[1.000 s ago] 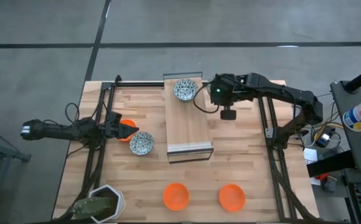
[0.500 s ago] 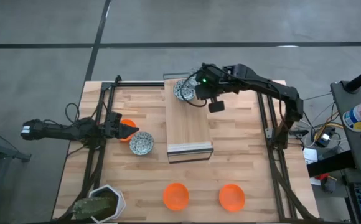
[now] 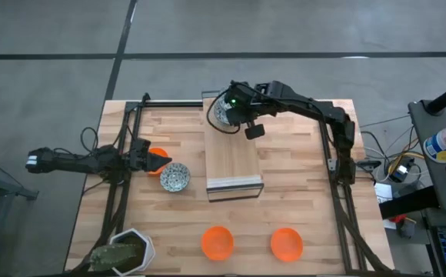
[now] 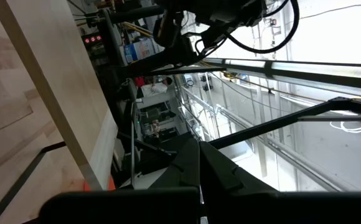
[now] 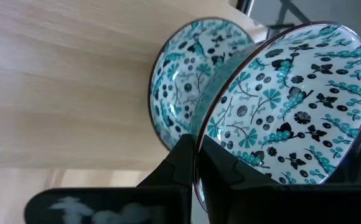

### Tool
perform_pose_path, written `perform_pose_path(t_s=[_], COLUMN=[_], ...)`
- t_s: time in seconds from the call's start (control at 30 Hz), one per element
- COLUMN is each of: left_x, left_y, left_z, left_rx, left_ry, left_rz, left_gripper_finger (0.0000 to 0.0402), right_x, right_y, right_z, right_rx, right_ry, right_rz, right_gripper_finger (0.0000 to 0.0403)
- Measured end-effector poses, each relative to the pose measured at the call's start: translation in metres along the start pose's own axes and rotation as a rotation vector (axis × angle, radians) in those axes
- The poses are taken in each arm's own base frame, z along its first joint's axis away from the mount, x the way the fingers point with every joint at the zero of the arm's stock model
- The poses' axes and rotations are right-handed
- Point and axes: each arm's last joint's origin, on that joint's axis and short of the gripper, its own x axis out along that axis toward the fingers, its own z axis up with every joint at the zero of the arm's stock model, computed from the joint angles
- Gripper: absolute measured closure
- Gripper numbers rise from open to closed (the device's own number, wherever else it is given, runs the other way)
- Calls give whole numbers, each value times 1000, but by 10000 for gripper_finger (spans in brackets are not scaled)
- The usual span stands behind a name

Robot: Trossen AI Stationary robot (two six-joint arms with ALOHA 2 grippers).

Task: Pick & Place Mini bowls
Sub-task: Stack the right blue bowl on top of the blue bowl on the shelf

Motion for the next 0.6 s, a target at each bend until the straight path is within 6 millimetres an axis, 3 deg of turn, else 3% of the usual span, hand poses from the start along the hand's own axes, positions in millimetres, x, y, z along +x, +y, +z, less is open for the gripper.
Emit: perform_pose_path(t_s=[0.2,0.6], left_x=[0,0], left_y=[0,0], left_z=[0,0], left_rx=[0,9], left_ry=[0,0], left_rz=[0,0], left_gripper_finger=[401,401], right_x=[12,12], right_y=[4,10], right_z=[10,14], right_rx=[-44,-31], right_ry=[-2,-20], right_rz=[35,68], right_gripper_finger=[392,392])
